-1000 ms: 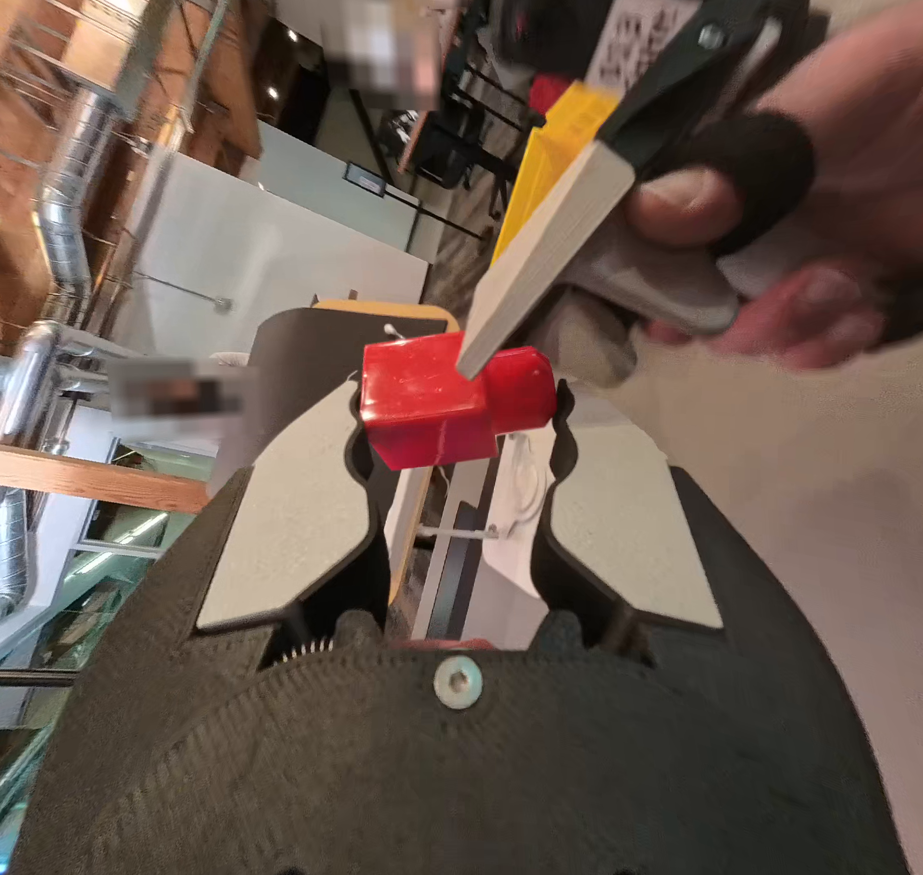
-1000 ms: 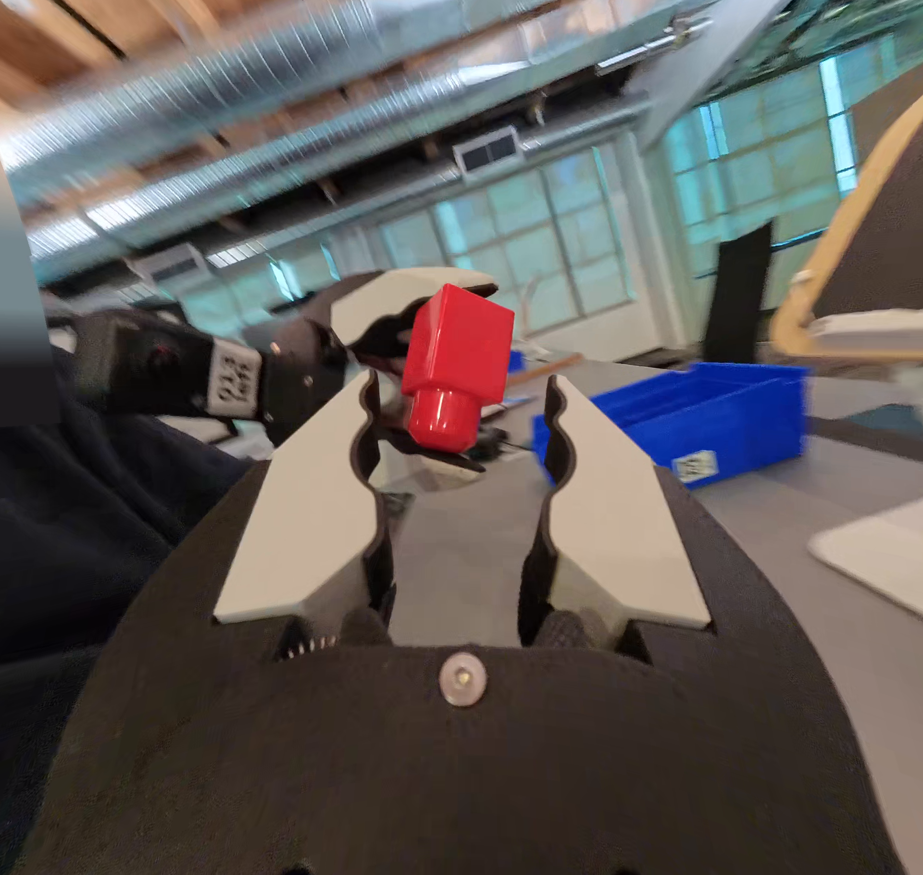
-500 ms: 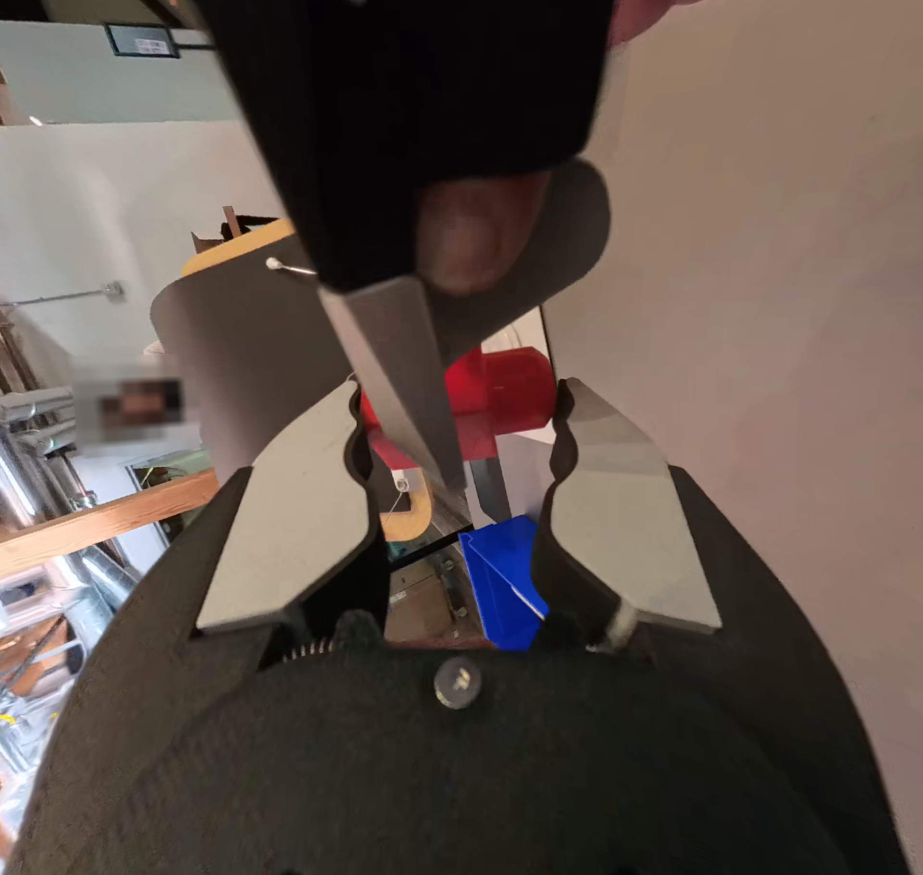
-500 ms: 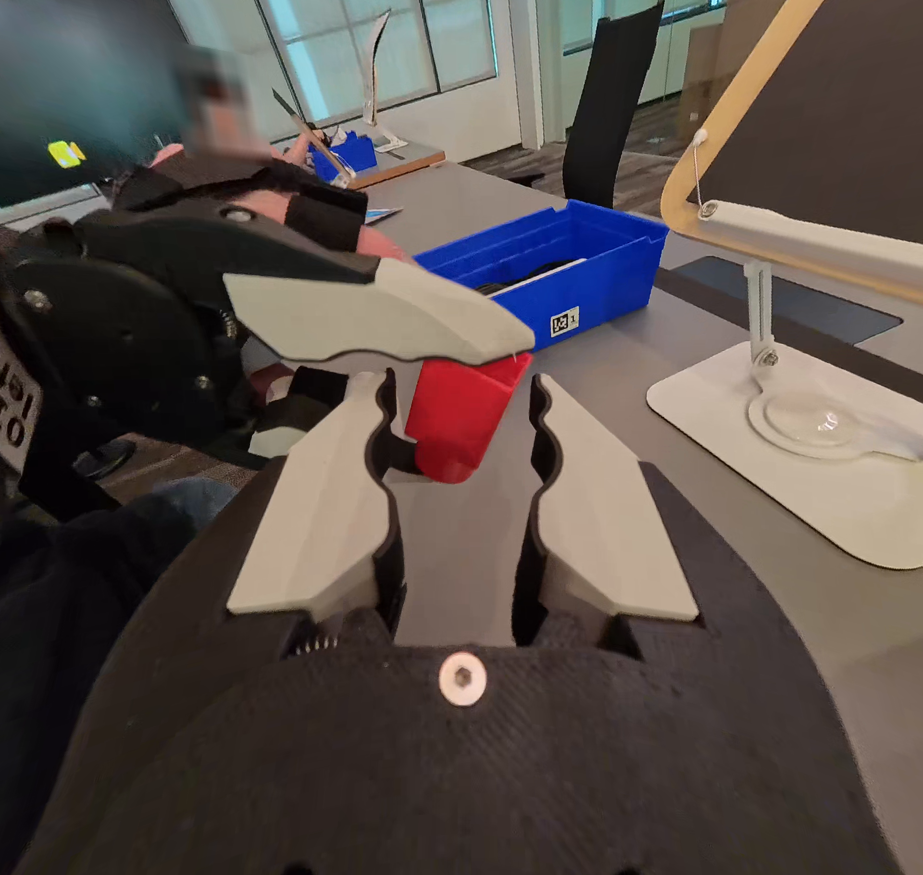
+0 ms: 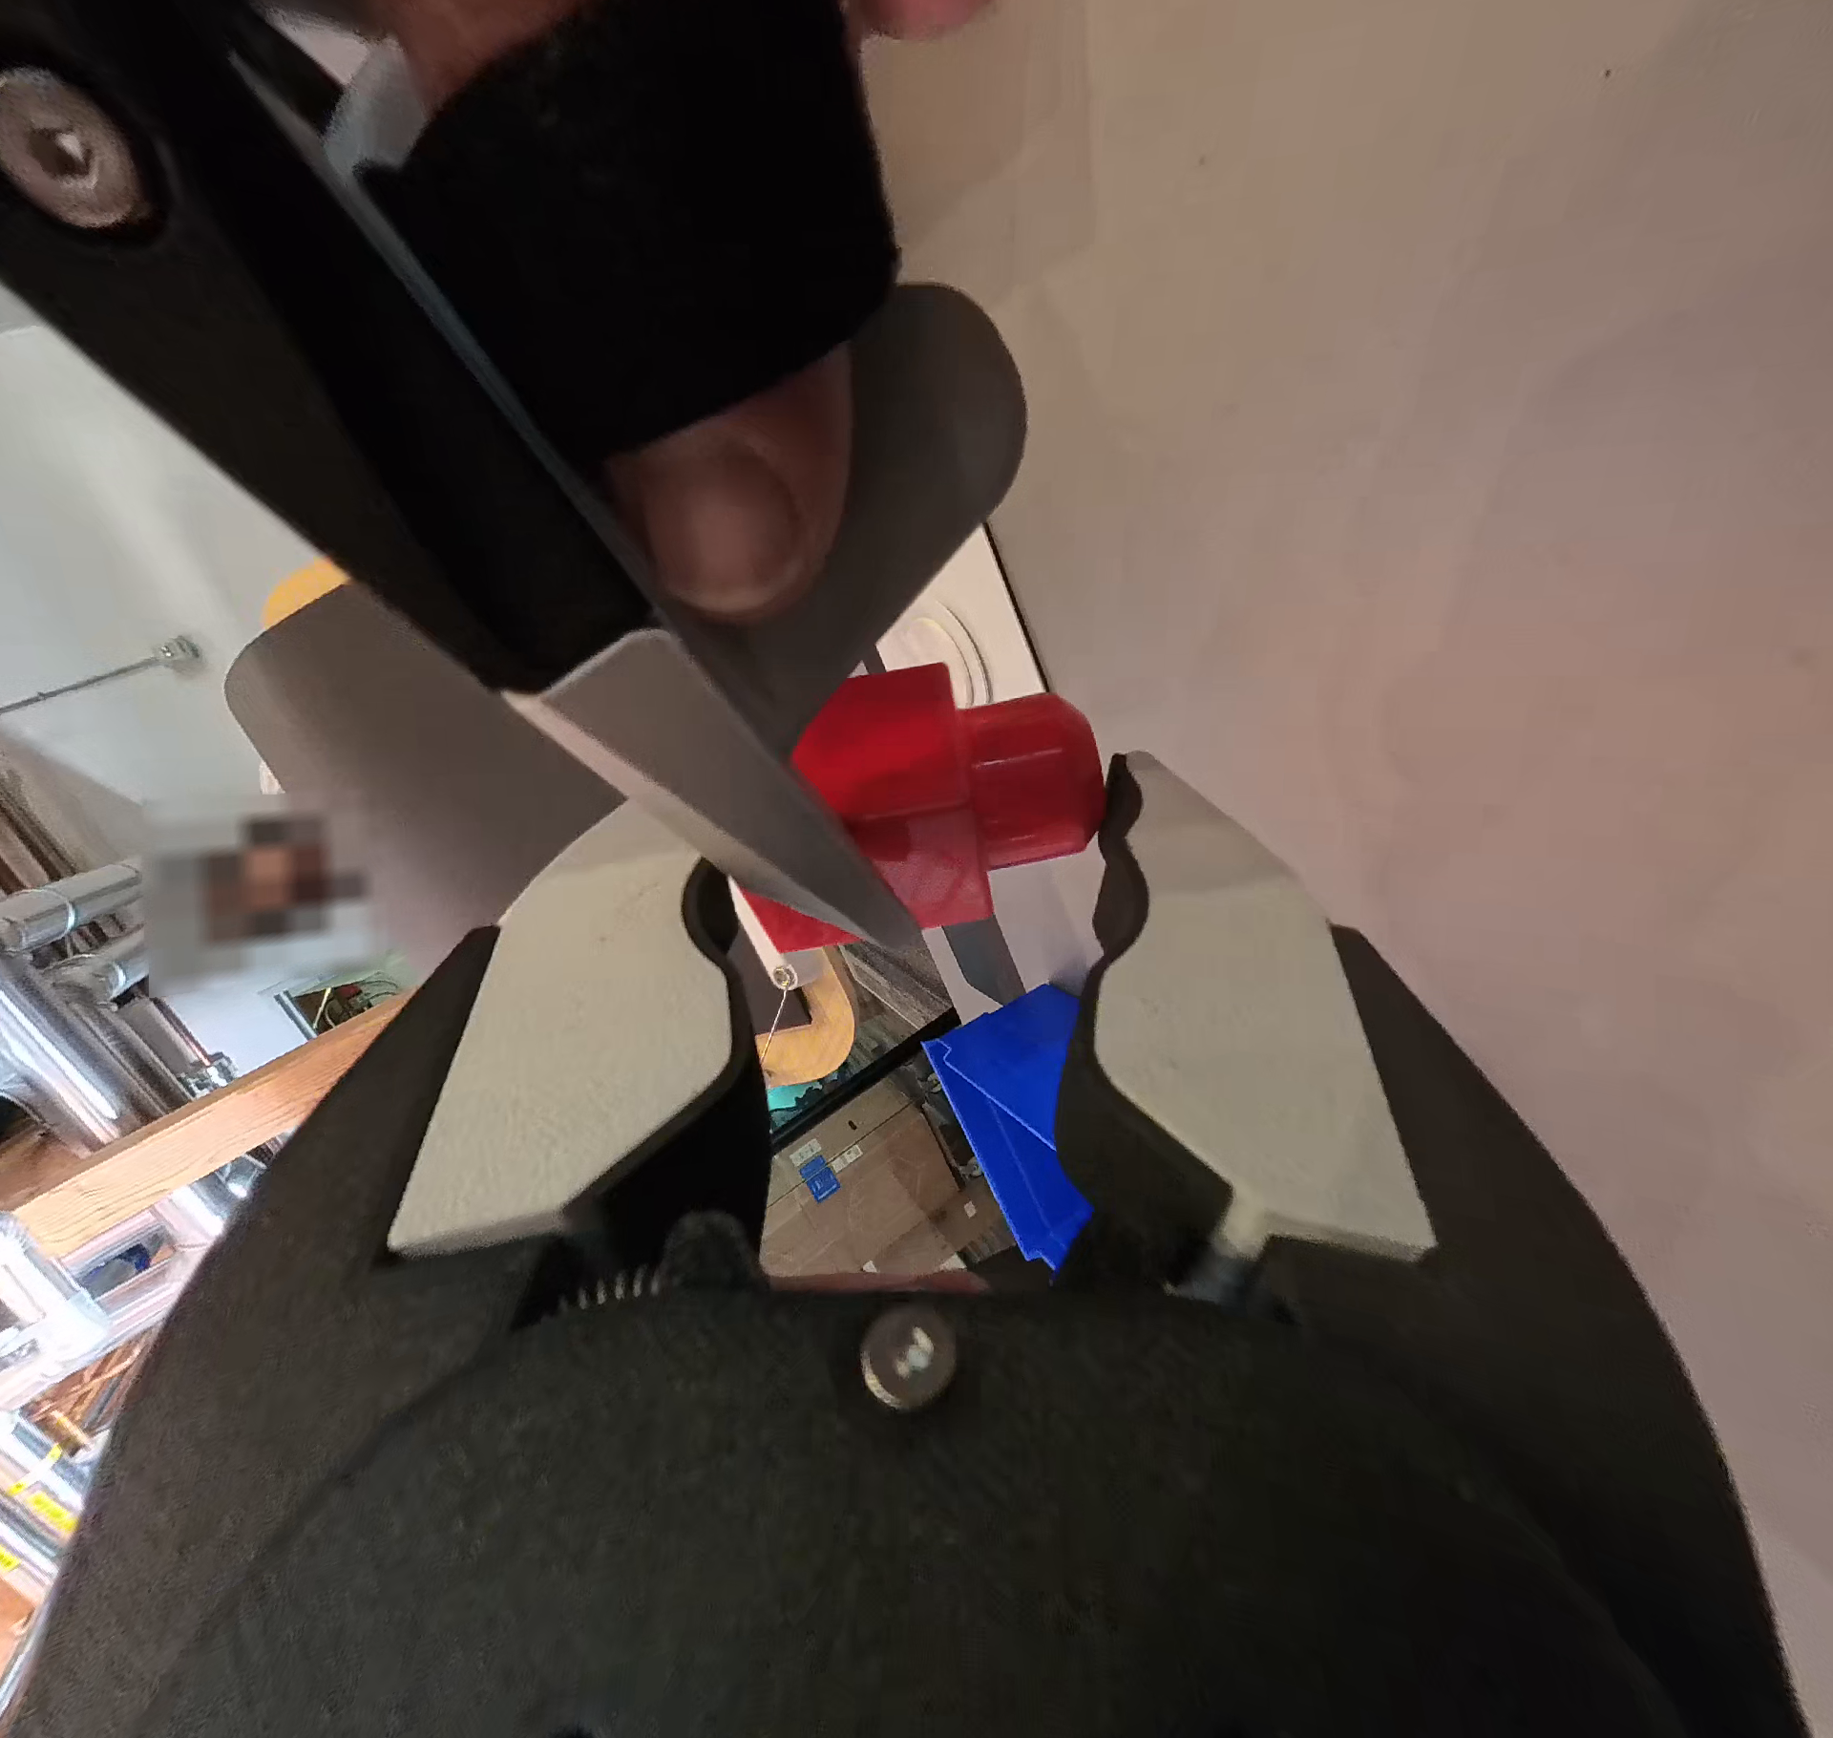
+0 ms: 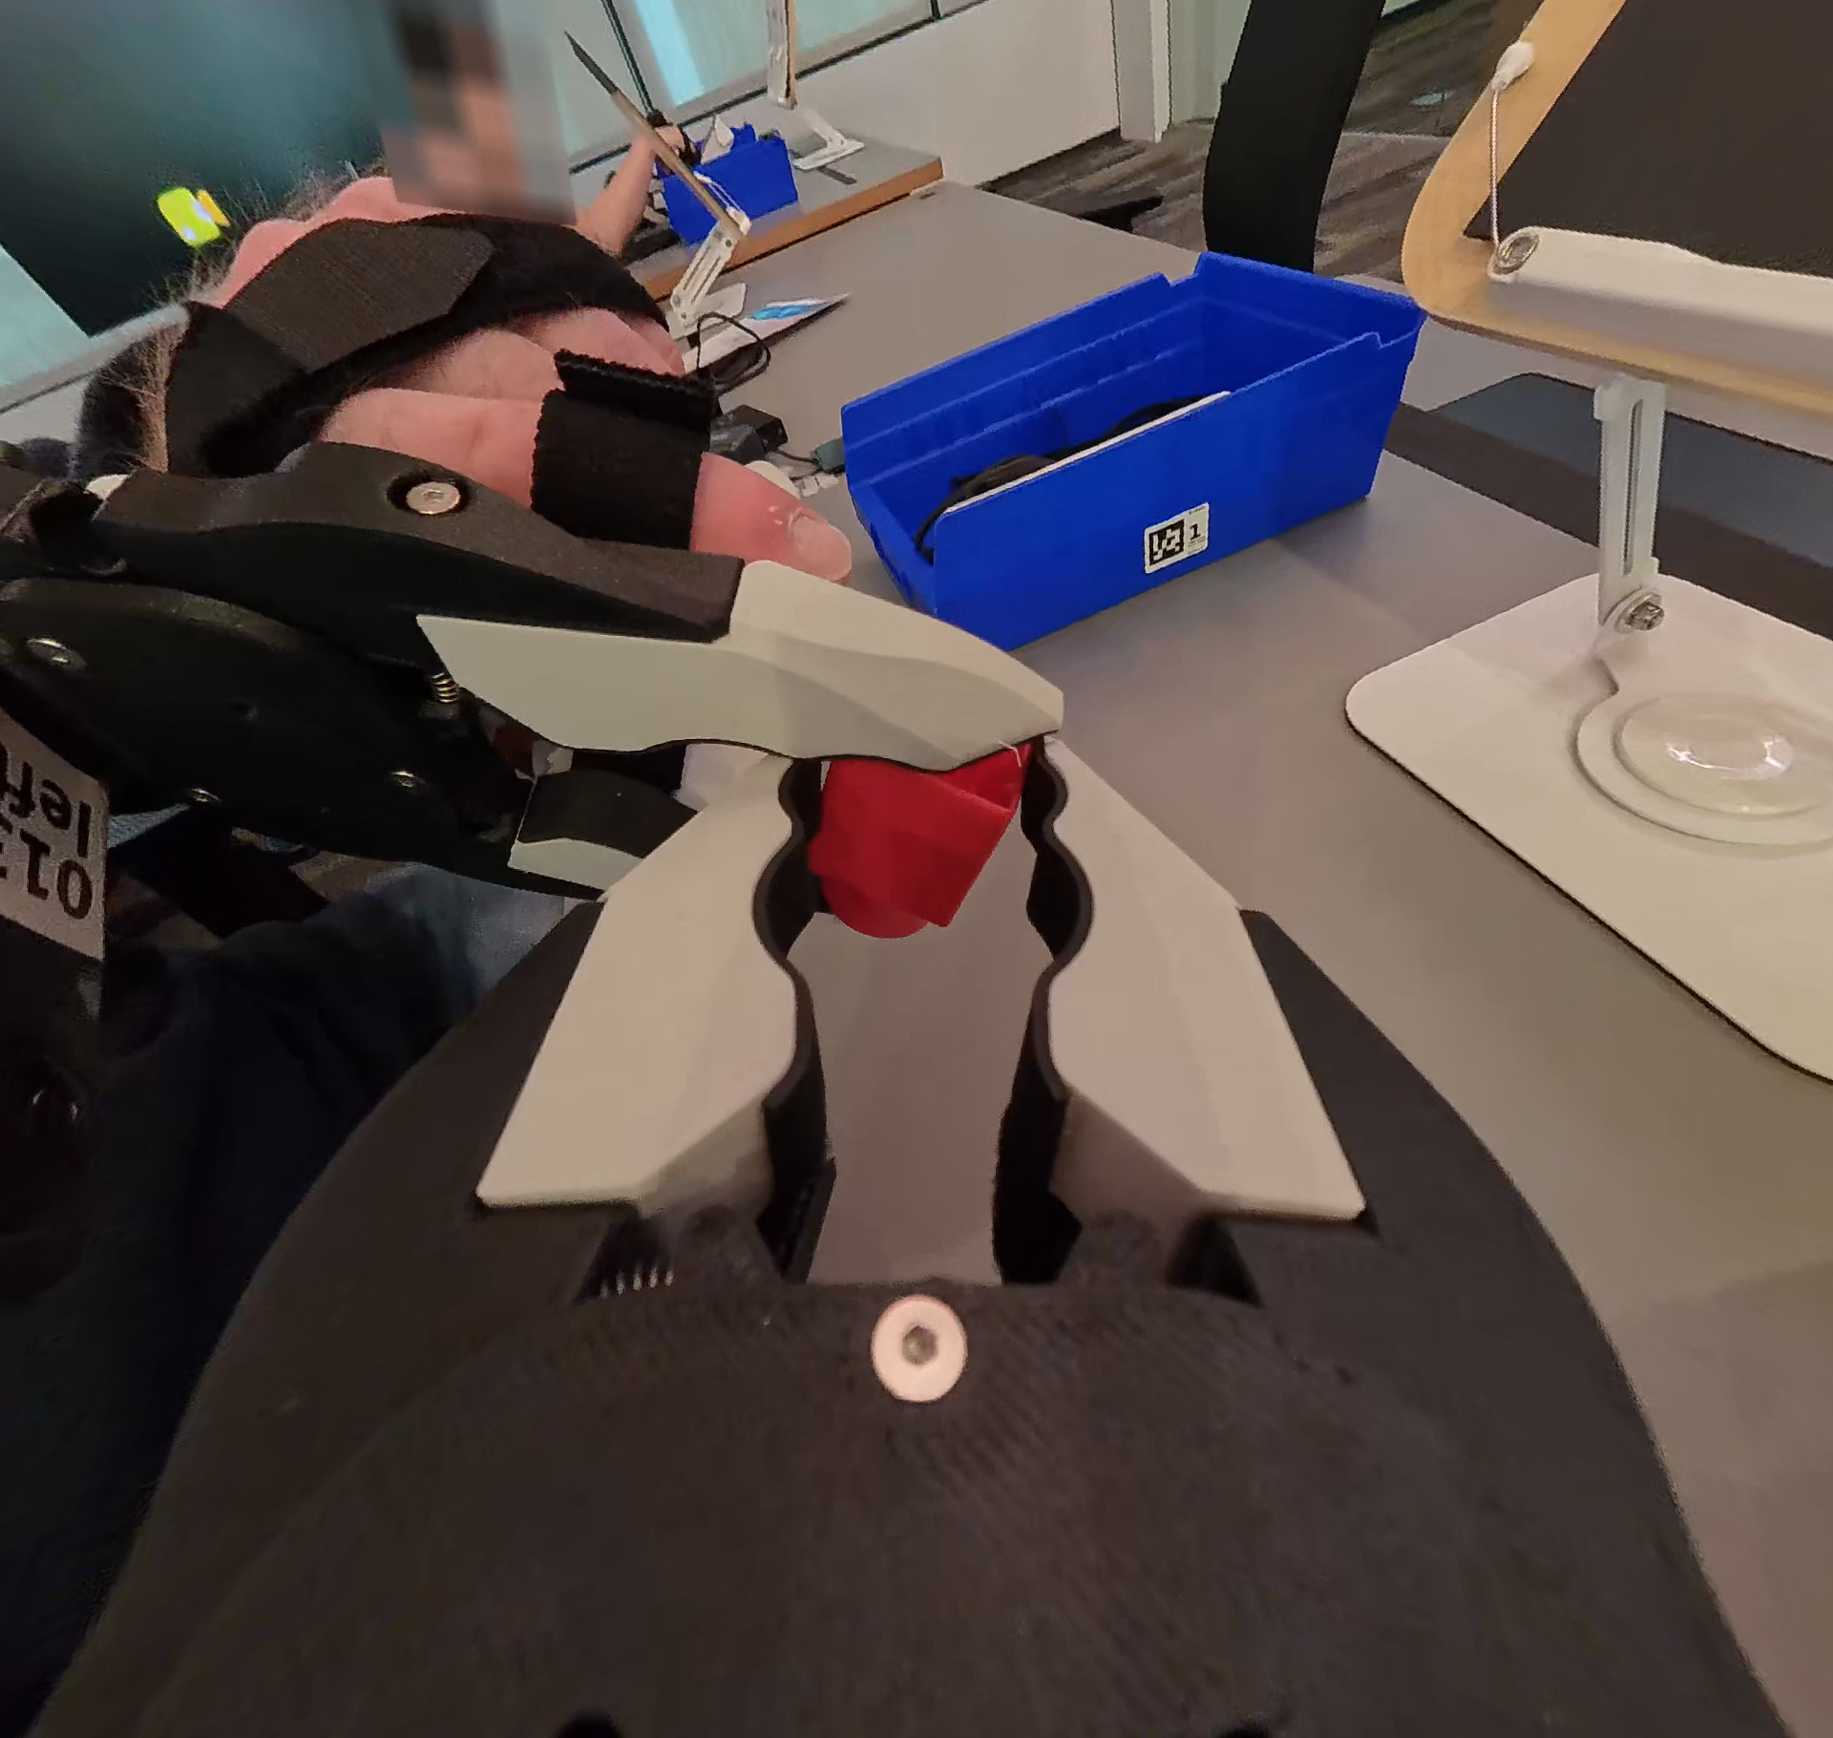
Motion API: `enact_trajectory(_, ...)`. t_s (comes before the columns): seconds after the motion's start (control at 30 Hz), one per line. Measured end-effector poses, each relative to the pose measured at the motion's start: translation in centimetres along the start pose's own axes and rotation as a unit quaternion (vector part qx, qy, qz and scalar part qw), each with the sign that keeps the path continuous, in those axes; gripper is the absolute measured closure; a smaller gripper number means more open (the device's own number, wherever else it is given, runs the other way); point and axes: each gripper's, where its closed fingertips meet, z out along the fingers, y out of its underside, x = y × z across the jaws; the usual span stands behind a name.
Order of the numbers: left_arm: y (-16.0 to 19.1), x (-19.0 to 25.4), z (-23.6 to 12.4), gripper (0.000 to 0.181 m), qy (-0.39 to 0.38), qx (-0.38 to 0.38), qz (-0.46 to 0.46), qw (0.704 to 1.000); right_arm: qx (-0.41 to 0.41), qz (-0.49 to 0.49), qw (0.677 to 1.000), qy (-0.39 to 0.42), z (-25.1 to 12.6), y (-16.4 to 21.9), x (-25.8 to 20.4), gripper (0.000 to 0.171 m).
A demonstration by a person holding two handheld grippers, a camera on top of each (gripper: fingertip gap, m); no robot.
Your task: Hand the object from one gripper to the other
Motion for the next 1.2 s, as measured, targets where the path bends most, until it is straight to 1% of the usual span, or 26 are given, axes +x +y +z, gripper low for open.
enact_trajectory(0.13, -0.1, 0.0, 0.1, 0.110, -0.007, -0.001, -0.005, 1.000, 0.010, 0.004, 1.000, 0.000, -0.1, 0.0, 0.1, 0.133)
enact_trajectory(0.33, 0.1, -1.2, -0.2, 0.110, -0.031, 0.010, -0.038, 0.999, 0.057, 0.021, 0.998, -0.013, -1.3, -0.8, 0.5, 0.134)
enact_trajectory(0.47, 0.6, -1.9, -0.6, 0.102, -0.030, 0.051, -0.144, 0.988, 0.103, 0.037, 0.994, -0.023, -2.1, -1.5, 1.1, 0.134)
enact_trajectory(0.57, 0.8, -2.1, -1.0, 0.097, -0.022, 0.101, -0.255, 0.961, 0.162, 0.051, 0.985, -0.041, -3.0, -2.7, 1.1, 0.135)
enact_trajectory(0.63, 0.1, -1.9, -1.2, 0.095, -0.007, 0.148, -0.331, 0.932, 0.203, 0.059, 0.976, -0.059, -3.7, -3.5, 1.0, 0.135)
enact_trajectory(0.7, -0.5, -2.3, -1.4, 0.095, -0.018, 0.189, -0.391, 0.900, 0.229, 0.071, 0.968, -0.069, -4.0, -3.9, 1.0, 0.135)
enact_trajectory(0.8, -1.2, -3.3, -1.7, 0.099, -0.057, 0.234, -0.445, 0.862, 0.258, 0.086, 0.958, -0.096, -4.1, -4.2, 0.4, 0.134)
enact_trajectory(0.83, -1.5, -3.4, -1.8, 0.102, -0.066, 0.242, -0.452, 0.856, 0.264, 0.091, 0.955, -0.105, -4.0, -4.2, 0.2, 0.135)
enact_trajectory(0.97, -1.6, -4.3, -2.3, 0.130, -0.115, 0.271, -0.460, 0.838, 0.299, 0.111, 0.939, -0.131, -4.4, -4.3, -0.3, 0.134)
enact_trajectory(1.0, -1.7, -4.4, -2.4, 0.133, -0.121, 0.276, -0.462, 0.834, 0.307, 0.116, 0.935, -0.134, -4.5, -4.3, -0.2, 0.135)
enact_trajectory(1.07, -1.9, -4.4, -2.7, 0.147, -0.130, 0.285, -0.455, 0.833, 0.320, 0.125, 0.928, -0.144, -4.7, -4.3, -0.2, 0.135)
enact_trajectory(1.13, -1.9, -4.7, -3.0, 0.149, -0.150, 0.287, -0.448, 0.833, 0.331, 0.138, 0.920, -0.155, -4.8, -4.3, -0.2, 0.135)
enact_trajectory(1.2, -2.0, -4.7, -3.2, 0.149, -0.150, 0.295, -0.443, 0.833, 0.337, 0.151, 0.914, -0.166, -4.9, -4.0, -0.3, 0.134)
